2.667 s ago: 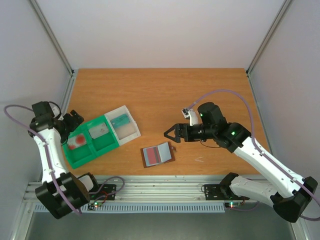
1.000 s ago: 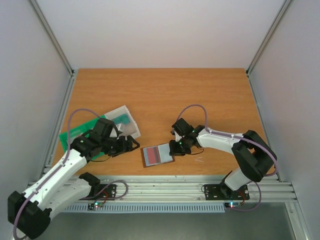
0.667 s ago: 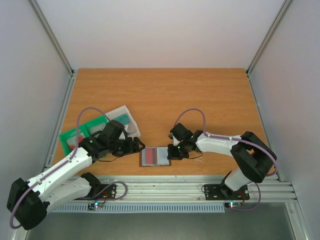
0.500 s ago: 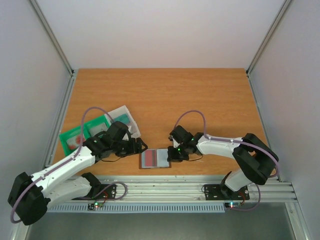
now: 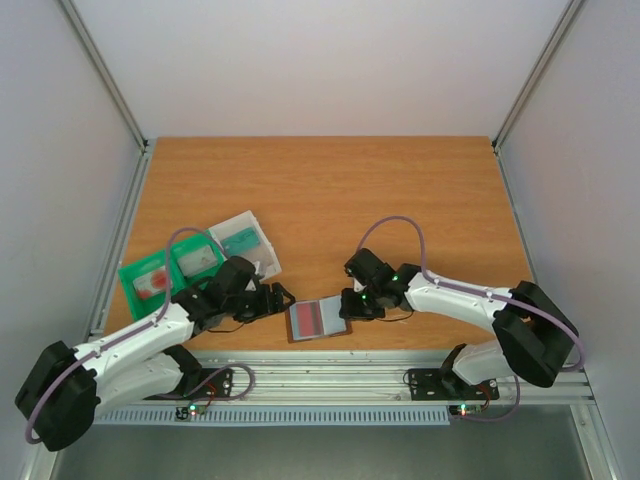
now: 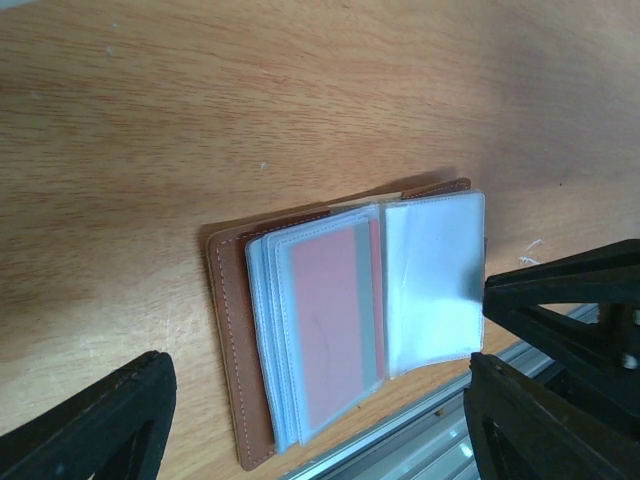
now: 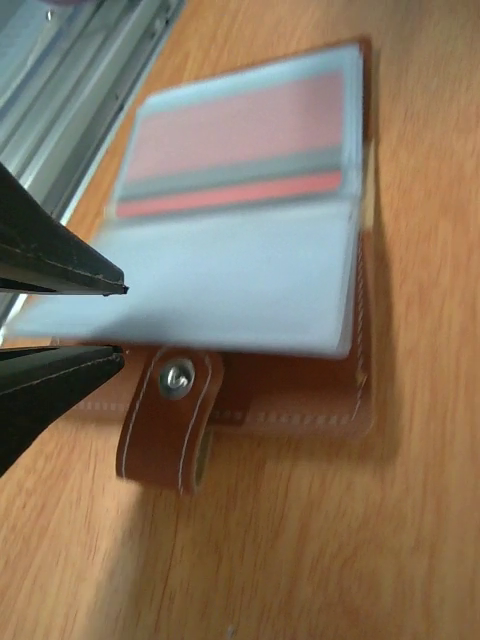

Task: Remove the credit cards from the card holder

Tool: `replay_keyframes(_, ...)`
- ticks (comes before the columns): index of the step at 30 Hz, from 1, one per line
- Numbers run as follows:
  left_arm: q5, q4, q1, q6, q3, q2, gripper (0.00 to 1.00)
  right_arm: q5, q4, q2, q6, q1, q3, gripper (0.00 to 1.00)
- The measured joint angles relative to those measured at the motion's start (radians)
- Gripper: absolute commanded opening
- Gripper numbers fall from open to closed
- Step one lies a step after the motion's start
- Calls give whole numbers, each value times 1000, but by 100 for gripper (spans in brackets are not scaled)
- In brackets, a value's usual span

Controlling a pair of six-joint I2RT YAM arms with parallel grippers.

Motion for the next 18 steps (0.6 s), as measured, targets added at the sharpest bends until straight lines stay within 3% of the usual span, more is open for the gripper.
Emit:
replay_keyframes(4, 0, 46, 0, -16, -40, -18, 79, -2, -6, -10, 19, 19, 45, 23)
replay_keyframes(18, 5, 99, 0, -60, -63, -58, 79, -26, 97, -16, 106, 77, 63, 23)
